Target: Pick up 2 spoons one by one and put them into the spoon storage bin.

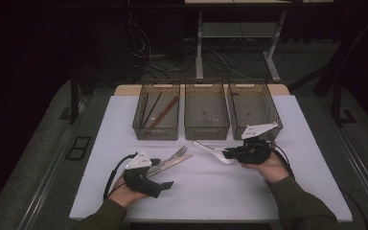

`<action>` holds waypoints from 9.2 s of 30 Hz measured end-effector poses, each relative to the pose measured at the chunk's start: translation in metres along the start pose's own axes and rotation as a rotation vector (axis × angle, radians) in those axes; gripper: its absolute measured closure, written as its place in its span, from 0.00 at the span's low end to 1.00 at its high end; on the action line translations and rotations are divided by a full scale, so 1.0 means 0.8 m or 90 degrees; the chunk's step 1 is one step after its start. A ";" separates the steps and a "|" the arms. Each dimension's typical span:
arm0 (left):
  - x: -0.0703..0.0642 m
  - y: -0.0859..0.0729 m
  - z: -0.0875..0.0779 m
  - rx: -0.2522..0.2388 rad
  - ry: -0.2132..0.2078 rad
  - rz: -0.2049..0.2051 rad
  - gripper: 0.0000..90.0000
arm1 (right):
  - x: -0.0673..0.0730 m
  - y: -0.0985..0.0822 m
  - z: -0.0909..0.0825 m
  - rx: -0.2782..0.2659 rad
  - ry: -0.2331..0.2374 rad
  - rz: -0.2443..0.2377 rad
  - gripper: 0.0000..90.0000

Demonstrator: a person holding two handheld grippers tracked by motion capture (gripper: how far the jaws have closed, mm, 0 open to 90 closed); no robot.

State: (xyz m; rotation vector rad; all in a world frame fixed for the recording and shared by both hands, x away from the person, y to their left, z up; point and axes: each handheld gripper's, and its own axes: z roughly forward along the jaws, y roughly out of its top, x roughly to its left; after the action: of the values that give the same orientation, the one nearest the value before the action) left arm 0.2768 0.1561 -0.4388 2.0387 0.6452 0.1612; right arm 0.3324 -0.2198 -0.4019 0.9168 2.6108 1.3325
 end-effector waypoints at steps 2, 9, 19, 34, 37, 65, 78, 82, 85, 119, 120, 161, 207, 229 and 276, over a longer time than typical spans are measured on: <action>0.000 0.000 0.000 0.000 0.000 0.000 0.04 | -0.002 0.004 -0.001 -0.003 -0.003 -0.001 0.92; -0.001 0.000 0.000 -0.002 -0.001 -0.003 0.04 | -0.009 0.018 -0.003 -0.003 -0.016 -0.005 0.92; 0.000 0.000 0.000 0.000 -0.001 -0.002 0.04 | -0.023 0.038 -0.009 -0.021 -0.036 0.000 0.92; 0.001 0.000 0.001 0.001 -0.001 -0.004 0.04 | -0.050 0.079 -0.003 -0.033 -0.087 0.013 0.92; 0.001 0.000 0.001 0.002 -0.002 -0.003 0.04 | -0.055 0.090 0.002 -0.027 -0.102 0.006 0.92; 0.001 -0.001 0.001 0.002 -0.002 -0.006 0.04 | -0.091 0.099 0.060 0.055 -0.130 0.034 0.89; 0.000 -0.001 0.001 0.006 -0.004 -0.005 0.04 | -0.086 0.103 0.042 -0.016 -0.104 0.057 0.69; 0.000 -0.001 0.001 0.006 -0.006 -0.004 0.04 | -0.081 0.102 0.030 -0.033 -0.098 0.055 0.64; 0.000 -0.001 0.000 0.006 -0.005 -0.005 0.04 | -0.076 0.099 0.019 -0.048 -0.098 0.045 0.59; -0.001 0.000 -0.001 0.004 -0.004 -0.004 0.04 | -0.049 -0.014 -0.052 0.018 -0.106 0.044 0.97; -0.001 0.000 -0.001 0.004 -0.005 -0.004 0.04 | -0.051 -0.018 -0.054 0.021 -0.107 0.046 0.99; -0.001 0.000 -0.001 0.004 -0.008 -0.003 0.04 | -0.121 -0.089 -0.073 0.155 -0.261 0.108 0.99; -0.002 0.000 0.001 0.007 -0.007 -0.001 0.04 | -0.064 -0.108 -0.119 0.095 -0.085 0.058 0.61; -0.003 0.000 0.002 0.012 -0.008 0.000 0.04 | -0.041 -0.125 -0.098 0.196 -0.041 -0.032 0.46; -0.003 0.000 0.002 0.009 -0.008 -0.002 0.04 | -0.046 -0.067 -0.080 0.092 -0.031 -0.017 0.90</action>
State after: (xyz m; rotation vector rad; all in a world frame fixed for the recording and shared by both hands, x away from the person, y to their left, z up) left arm 0.2752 0.1538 -0.4394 2.0504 0.6426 0.1432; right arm 0.3170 -0.3094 -0.4099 0.9177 2.7014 1.1128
